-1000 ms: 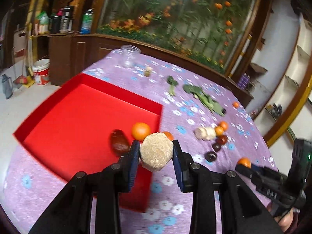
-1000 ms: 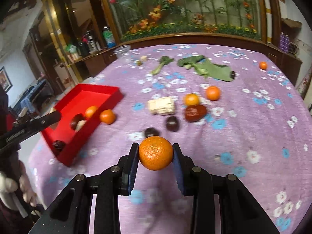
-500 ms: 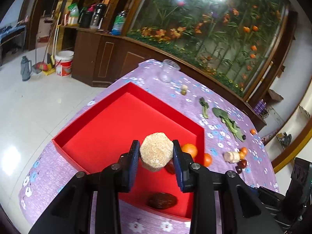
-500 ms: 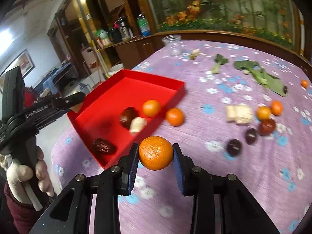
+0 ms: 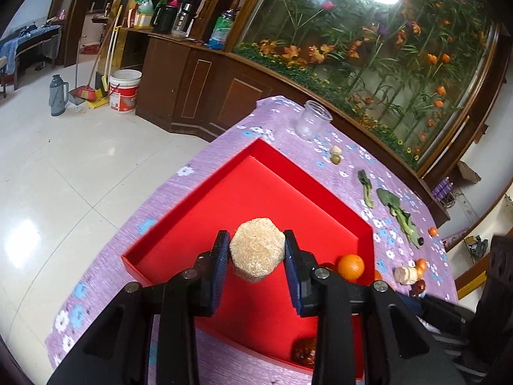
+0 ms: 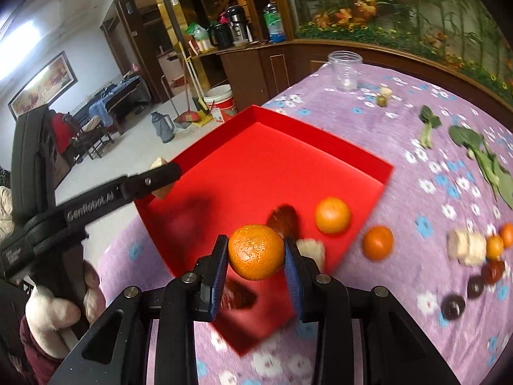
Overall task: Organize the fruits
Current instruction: 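Drop the ball from the left tool into the box while the right drops mandarin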
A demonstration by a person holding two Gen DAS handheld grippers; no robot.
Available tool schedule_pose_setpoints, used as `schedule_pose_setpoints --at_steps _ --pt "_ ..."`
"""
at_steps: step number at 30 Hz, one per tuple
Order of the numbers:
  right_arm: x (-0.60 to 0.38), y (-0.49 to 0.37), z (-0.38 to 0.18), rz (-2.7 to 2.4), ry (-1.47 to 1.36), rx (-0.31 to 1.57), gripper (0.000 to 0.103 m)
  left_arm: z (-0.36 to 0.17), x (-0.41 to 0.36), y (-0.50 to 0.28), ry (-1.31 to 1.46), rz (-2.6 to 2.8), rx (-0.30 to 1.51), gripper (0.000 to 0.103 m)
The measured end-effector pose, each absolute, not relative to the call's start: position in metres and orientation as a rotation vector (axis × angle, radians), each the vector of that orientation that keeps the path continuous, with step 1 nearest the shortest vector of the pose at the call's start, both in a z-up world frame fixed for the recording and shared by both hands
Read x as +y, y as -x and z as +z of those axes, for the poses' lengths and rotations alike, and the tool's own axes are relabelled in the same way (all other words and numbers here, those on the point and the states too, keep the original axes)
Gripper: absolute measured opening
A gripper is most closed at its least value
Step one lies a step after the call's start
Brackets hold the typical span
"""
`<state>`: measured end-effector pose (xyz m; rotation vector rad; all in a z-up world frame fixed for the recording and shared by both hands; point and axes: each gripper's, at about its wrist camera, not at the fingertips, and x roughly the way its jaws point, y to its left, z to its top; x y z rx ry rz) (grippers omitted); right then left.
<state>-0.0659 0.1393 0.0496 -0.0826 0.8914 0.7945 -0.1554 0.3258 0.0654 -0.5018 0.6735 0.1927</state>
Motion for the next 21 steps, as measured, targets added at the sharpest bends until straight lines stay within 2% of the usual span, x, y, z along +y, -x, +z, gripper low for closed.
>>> schedule_pose_setpoints --at_steps 16,19,21 --pt "0.199 -0.007 0.016 0.748 0.073 1.018 0.039 0.048 0.331 0.125 0.464 0.213 0.752 0.032" --pt "0.201 -0.009 0.014 0.765 0.049 1.025 0.04 0.053 0.333 0.125 0.479 0.22 0.731 0.036" --pt "0.201 -0.008 0.017 0.765 0.053 1.012 0.047 0.058 0.336 0.126 0.49 0.227 0.713 0.047"
